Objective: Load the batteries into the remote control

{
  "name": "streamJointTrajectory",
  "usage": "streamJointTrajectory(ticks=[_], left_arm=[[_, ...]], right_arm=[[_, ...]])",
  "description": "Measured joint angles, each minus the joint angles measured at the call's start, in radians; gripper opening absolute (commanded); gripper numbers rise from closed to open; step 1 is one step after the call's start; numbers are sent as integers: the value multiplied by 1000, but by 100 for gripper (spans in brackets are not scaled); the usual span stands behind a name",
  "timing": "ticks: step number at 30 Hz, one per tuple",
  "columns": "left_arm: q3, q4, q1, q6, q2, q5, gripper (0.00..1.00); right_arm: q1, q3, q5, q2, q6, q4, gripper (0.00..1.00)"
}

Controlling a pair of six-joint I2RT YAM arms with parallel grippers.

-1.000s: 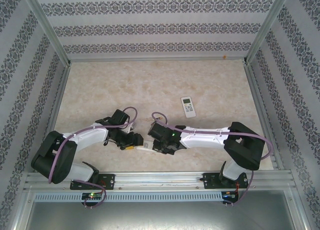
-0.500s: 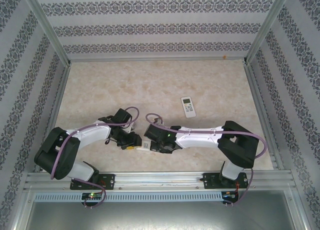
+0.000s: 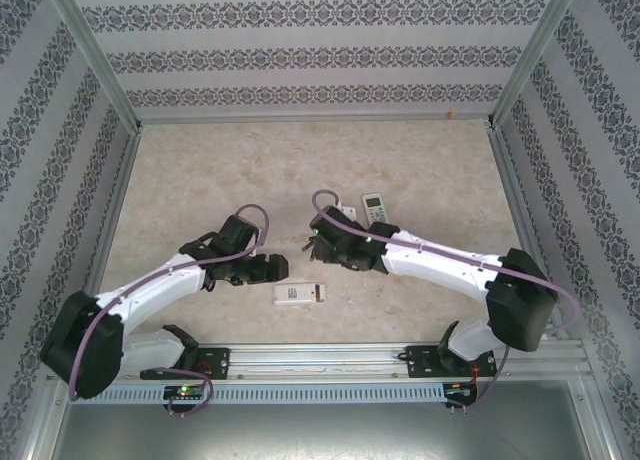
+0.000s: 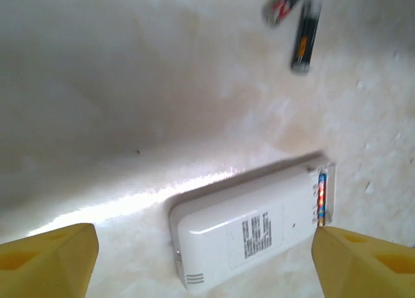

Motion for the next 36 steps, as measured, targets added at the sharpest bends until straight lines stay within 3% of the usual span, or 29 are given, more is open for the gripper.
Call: streamJointTrajectory(ticks=[5, 14, 19, 23, 25, 30, 36], left_arm=[[3, -3, 0, 19, -88, -82, 93], [3, 0, 0, 23, -124, -119, 97], [-1, 2, 0, 23, -123, -122, 97], [-13, 4, 0, 23, -121, -121, 97], [-16, 5, 0, 23, -119, -121, 97], [-36, 8, 0, 23, -118, -99, 98], [-49, 11, 0, 23, -118, -82, 99]], right_arm=[[-51, 74, -25, 135, -90, 0, 40], [-55, 179, -121, 373, -76, 16, 35], [-55, 179, -137, 418, -57, 19, 25], [-58, 179, -129, 421, -41, 6, 10], [-58, 178, -129, 417, -35, 6, 7], [-58, 117, -130, 356, -11, 23, 6], [-18, -32, -127, 100, 51, 26, 6]])
